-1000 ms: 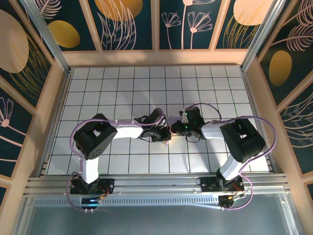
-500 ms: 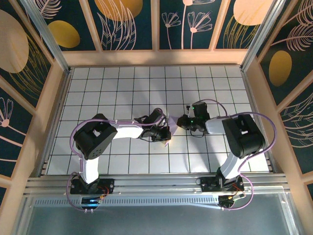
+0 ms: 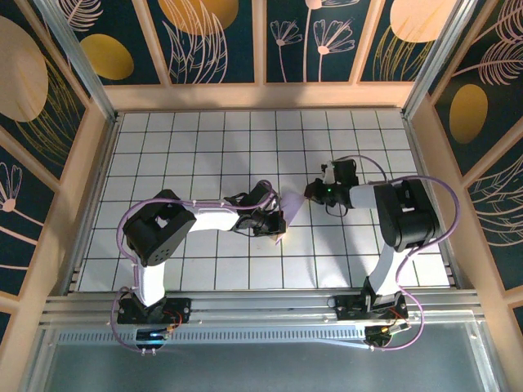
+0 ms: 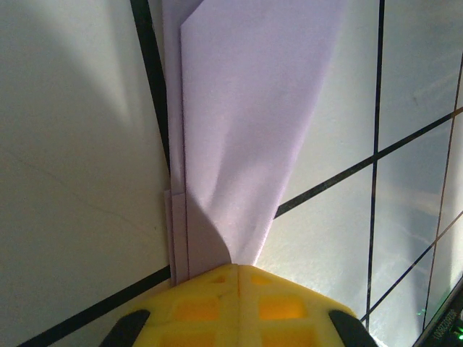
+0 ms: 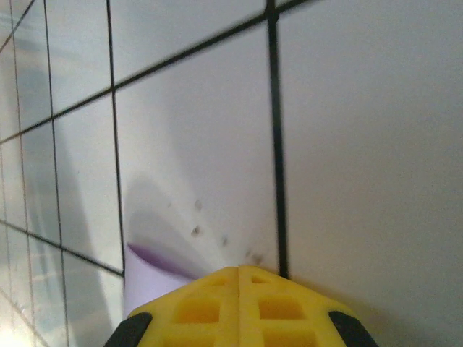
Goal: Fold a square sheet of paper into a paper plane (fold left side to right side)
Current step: Fold the wing for the fifth time at the center of the table.
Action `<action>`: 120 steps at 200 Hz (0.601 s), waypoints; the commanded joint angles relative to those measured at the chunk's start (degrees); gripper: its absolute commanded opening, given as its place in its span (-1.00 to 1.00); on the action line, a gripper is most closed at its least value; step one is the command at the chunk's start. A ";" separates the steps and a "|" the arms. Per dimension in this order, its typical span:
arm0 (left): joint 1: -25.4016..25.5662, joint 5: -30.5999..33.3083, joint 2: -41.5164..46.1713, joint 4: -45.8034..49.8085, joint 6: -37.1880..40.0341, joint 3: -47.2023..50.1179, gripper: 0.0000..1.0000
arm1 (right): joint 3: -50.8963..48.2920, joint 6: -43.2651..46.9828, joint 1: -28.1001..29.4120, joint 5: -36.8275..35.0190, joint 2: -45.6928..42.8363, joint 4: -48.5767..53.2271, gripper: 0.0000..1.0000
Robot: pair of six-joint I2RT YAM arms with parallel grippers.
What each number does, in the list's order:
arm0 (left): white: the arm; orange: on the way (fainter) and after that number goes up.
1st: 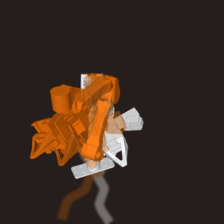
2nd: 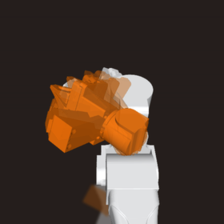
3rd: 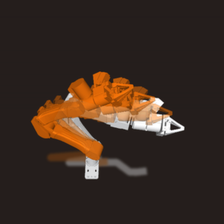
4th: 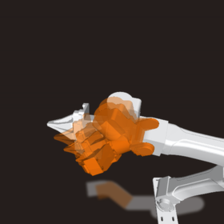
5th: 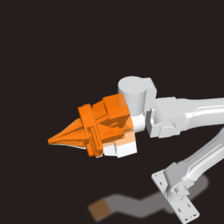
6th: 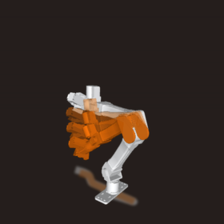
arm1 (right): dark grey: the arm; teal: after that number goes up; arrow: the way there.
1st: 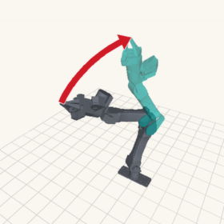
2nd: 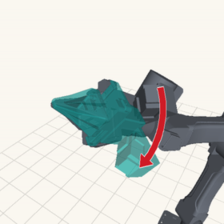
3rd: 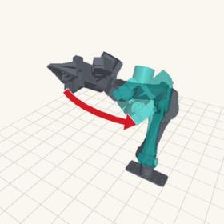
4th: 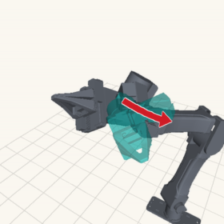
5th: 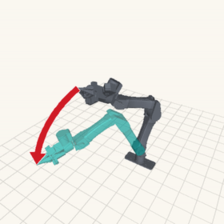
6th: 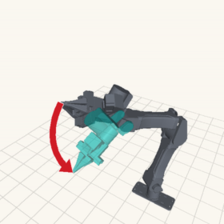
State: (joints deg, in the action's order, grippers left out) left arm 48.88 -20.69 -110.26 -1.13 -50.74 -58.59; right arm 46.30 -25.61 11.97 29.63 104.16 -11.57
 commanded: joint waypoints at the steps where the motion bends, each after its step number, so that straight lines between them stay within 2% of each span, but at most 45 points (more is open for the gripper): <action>1: -0.19 2.83 -1.49 8.42 0.92 1.13 -1.00 | 3.02 2.52 -1.98 -2.76 2.17 2.31 -1.00; 28: -0.19 3.02 -1.27 8.29 0.73 1.11 -1.00 | 4.89 3.19 -2.48 -2.85 0.08 4.61 -1.00; 70: -0.19 3.11 -1.29 8.16 0.70 0.81 -1.00 | 1.77 1.53 -1.64 -1.59 -10.06 8.70 -1.00; 91: -0.19 3.26 -1.40 8.07 0.78 0.65 -1.00 | -2.97 -1.91 0.96 0.69 -14.92 9.08 -1.00; 120: -0.19 3.46 -1.14 8.06 0.76 0.71 -1.00 | -10.74 -9.28 6.77 3.36 -19.71 4.61 -1.00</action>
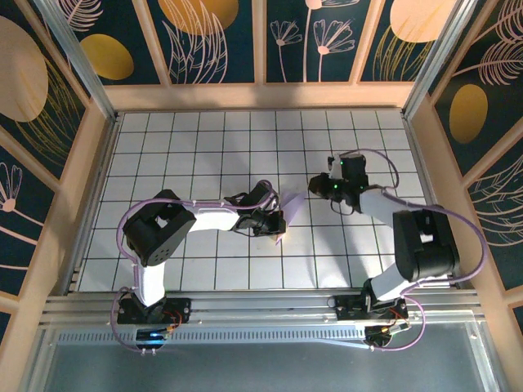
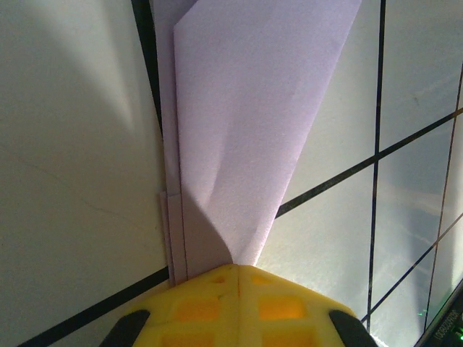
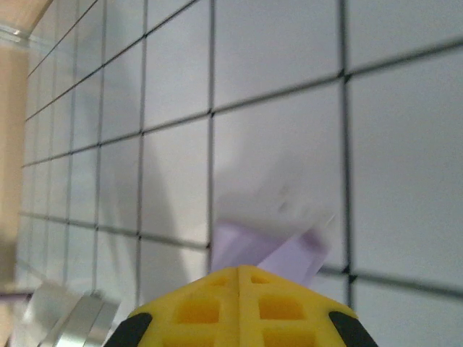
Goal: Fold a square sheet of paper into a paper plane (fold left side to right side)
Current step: Fold the wing for the fifth time at the center of the table.
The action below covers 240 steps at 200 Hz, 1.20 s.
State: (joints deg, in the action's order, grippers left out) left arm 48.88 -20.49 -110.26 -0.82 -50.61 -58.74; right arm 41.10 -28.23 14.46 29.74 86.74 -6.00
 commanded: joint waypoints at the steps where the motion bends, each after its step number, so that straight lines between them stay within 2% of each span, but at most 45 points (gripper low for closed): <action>1: -0.19 3.26 -1.07 7.76 0.61 0.84 -1.00 | -5.74 -6.88 4.49 3.28 -2.37 -1.08 -1.00; 29: -0.19 3.44 -0.97 7.68 0.67 0.98 -1.00 | -9.60 -12.24 9.27 3.28 -2.93 -5.45 -1.00; 75: -0.20 3.53 -0.92 7.50 0.48 0.91 -1.00 | -10.03 -15.05 12.92 2.81 0.32 -9.68 -1.00; 151: -0.19 3.29 -0.74 7.20 0.42 1.00 -1.00 | -9.54 -16.23 14.46 2.44 5.92 -10.70 -1.00; 199: -0.24 0.96 0.62 3.94 -0.61 1.17 -1.00 | -9.68 -13.38 14.51 -0.50 9.21 -5.78 -1.00; 240: -0.28 -0.72 5.23 1.10 -1.90 1.41 -0.85 | -9.99 -11.53 14.25 -2.52 11.65 -3.17 -1.00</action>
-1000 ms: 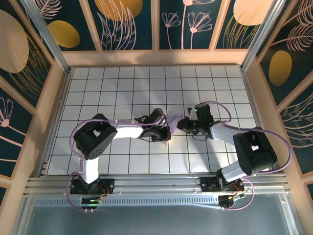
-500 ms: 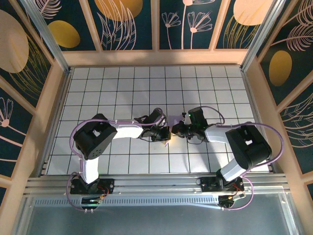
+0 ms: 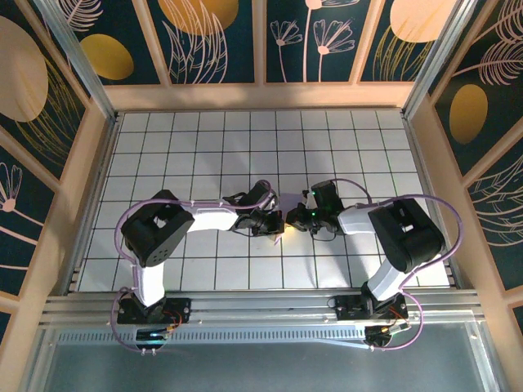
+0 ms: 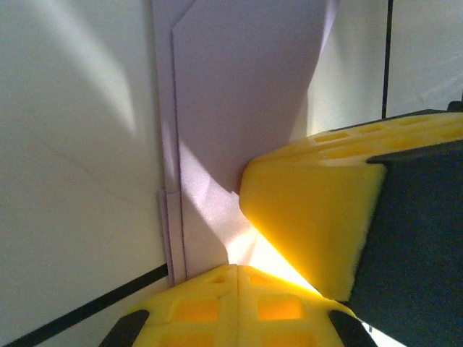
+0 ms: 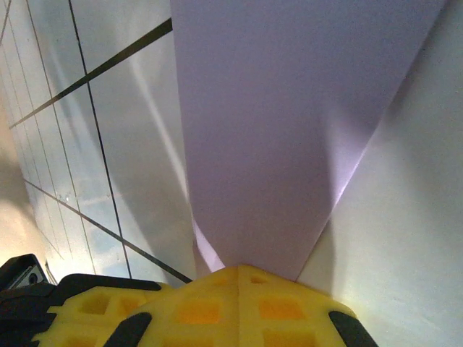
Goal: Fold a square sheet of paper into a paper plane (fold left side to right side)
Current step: Fold the wing for the fifth time at the center of the table.
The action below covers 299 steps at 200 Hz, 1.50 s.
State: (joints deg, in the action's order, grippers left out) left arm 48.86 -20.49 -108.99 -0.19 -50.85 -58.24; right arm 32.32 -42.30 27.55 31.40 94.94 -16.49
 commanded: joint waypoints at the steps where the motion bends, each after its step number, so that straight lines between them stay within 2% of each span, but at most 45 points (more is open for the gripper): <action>1: -0.26 -0.79 4.10 0.41 -1.73 0.96 -0.85 | -1.20 2.61 1.18 -4.17 3.43 7.34 -1.00; 45: -0.46 -5.49 7.78 -4.84 -5.31 5.95 -0.85 | -0.65 3.56 1.01 -4.98 3.49 8.36 -1.00; 68: -0.48 -8.39 7.17 -8.60 -7.28 8.03 -0.91 | -0.58 3.77 1.02 -4.94 3.61 8.31 -1.00; 110: -0.44 -9.97 4.80 -9.56 -7.16 7.65 -0.95 | -0.67 3.95 1.04 -5.10 3.63 8.57 -1.00; 191: -0.43 -10.00 2.25 -10.19 -7.16 8.07 -0.97 | -0.06 4.58 1.09 -5.60 3.51 9.80 -1.00; 299: -0.44 -8.32 3.04 -9.39 -7.07 8.97 -0.99 | 0.56 5.39 1.16 -6.85 4.00 11.49 -1.00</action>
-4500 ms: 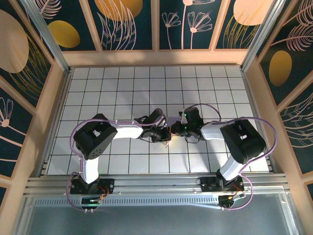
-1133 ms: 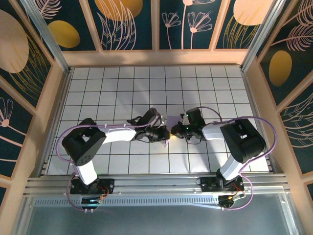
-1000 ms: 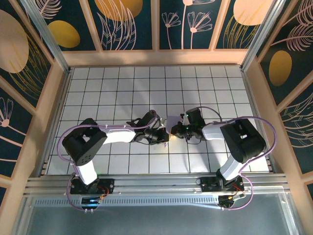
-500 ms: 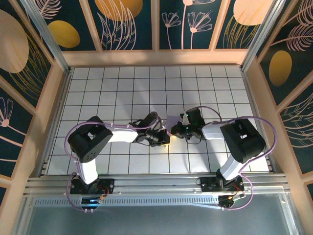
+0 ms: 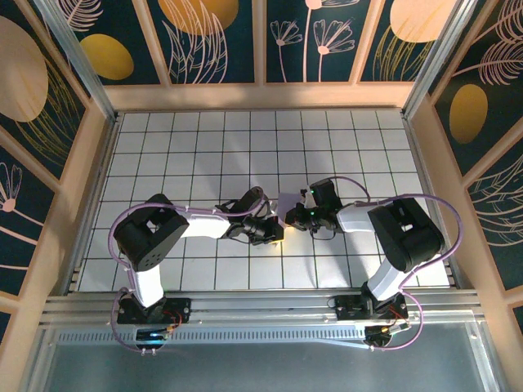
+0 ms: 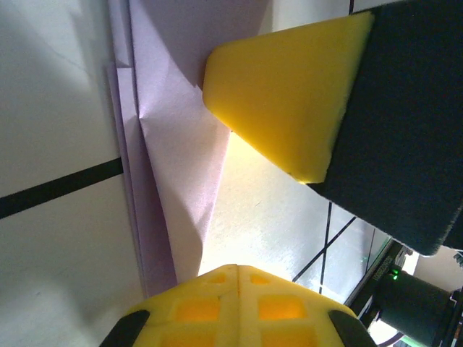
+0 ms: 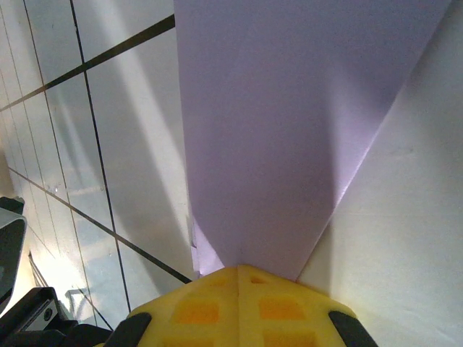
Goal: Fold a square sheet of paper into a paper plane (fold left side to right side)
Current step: Fold the wing for the fifth time at the center of the table.
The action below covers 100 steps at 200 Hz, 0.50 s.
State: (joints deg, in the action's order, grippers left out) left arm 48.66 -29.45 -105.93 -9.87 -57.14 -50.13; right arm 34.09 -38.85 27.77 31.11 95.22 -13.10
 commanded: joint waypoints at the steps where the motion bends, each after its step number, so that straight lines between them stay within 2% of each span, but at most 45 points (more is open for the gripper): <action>1: -0.28 0.63 0.00 0.33 -0.77 0.89 -0.99 | -1.21 1.94 0.91 -6.58 3.73 8.14 -1.00; 100: -0.28 1.32 0.26 0.79 -0.77 1.69 -1.00 | -1.21 2.16 0.93 -6.77 4.11 8.28 -1.00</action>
State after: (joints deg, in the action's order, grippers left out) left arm 48.66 -29.06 -105.93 -9.89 -57.14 -49.43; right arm 34.15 -38.02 27.81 31.11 95.33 -13.06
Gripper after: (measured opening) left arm 0.044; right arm 0.047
